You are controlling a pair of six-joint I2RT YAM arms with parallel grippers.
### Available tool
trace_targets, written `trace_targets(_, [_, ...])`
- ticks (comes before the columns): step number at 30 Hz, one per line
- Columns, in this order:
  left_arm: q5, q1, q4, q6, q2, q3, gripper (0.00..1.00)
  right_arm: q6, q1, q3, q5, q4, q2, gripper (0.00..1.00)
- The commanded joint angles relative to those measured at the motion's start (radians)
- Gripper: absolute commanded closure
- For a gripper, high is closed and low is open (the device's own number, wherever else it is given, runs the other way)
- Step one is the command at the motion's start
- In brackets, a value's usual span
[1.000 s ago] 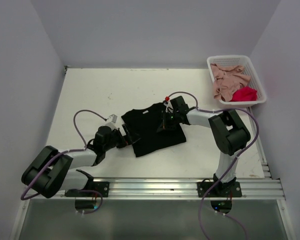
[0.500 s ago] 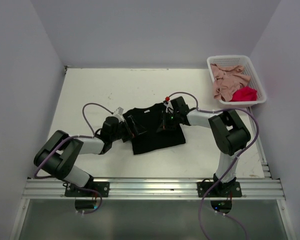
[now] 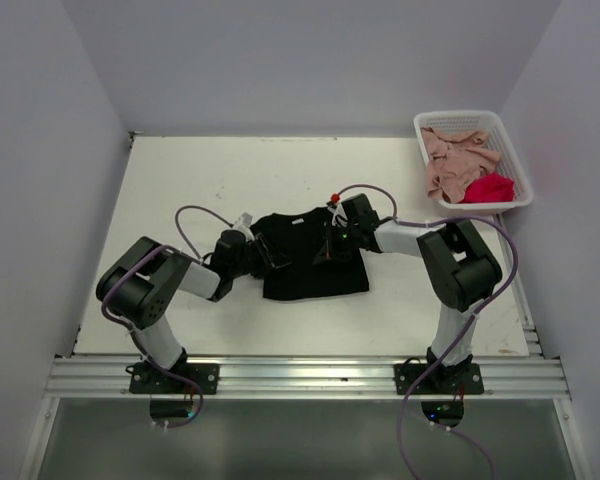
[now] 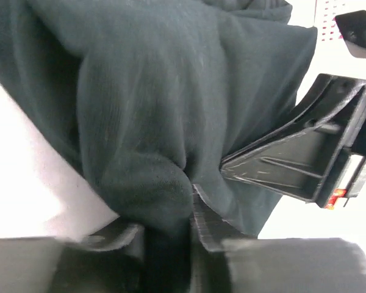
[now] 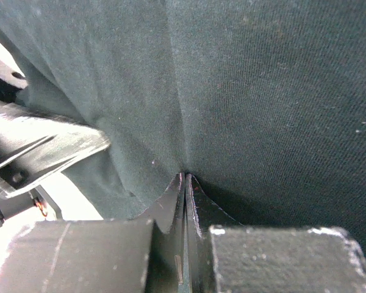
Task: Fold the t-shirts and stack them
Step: Put the neatly folded tshirt into the corner of the board with the left arm
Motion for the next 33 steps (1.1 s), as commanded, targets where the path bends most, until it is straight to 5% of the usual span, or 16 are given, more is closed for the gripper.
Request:
trace_targets(1, [0.005,-0.013,-0.116,0.037,0.098,-0.025,0.78,-0.015,0.008,-0.033,0.040,-0.030,0.013,1.00])
trace_targets(3, [0.015,-0.013,-0.060,0.023,0.132,-0.026,1.00,-0.018,0.008,-0.034,0.040,-0.030,0.012,1.00])
trace_targets(10, [0.031,-0.017,0.104,0.037,0.113,-0.052,1.00,-0.043,0.008,-0.053,-0.014,-0.013,-0.030,1.00])
trace_targets(23, [-0.366,-0.007,-0.294,0.099,-0.451,-0.003,1.00,-0.085,-0.003,-0.002,-0.011,-0.122,-0.415,0.99])
trace_targets(33, [-0.232,0.253,-0.270,0.080,-0.224,0.104,1.00,-0.115,-0.021,0.019,0.079,-0.305,-0.626,1.00])
